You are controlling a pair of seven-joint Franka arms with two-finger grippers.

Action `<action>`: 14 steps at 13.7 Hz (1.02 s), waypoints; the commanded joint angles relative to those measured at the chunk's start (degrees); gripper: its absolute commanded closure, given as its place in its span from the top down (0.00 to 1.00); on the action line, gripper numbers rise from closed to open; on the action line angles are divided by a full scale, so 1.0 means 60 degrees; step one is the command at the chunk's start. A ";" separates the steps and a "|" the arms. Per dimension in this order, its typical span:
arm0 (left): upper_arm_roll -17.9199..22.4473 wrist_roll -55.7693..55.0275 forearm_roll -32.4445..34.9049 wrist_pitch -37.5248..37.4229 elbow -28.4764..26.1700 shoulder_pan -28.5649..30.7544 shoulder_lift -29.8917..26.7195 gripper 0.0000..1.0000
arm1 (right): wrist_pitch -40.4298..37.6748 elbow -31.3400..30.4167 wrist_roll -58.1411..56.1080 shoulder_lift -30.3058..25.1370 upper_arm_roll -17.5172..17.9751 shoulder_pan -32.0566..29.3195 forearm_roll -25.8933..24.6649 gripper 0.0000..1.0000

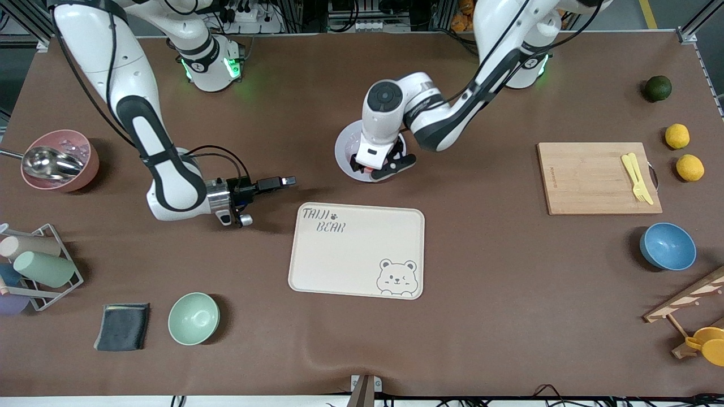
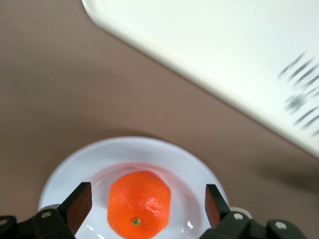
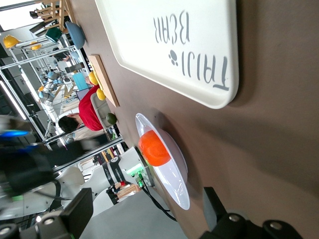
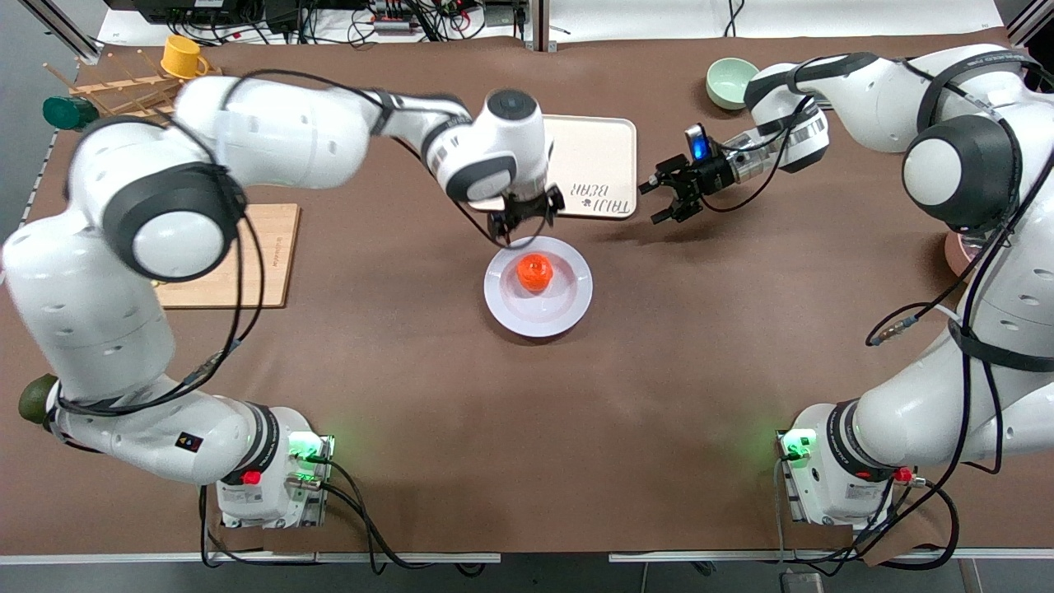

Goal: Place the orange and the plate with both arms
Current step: 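Release the orange and withdraw the left gripper while the right gripper grips the plate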

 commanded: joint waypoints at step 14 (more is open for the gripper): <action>0.0007 0.6806 -0.0253 -0.5103 0.3890 0.4376 -0.1769 1.00 | 0.1409 -0.0893 -0.1090 0.0152 -0.0043 0.2020 0.1845 0.78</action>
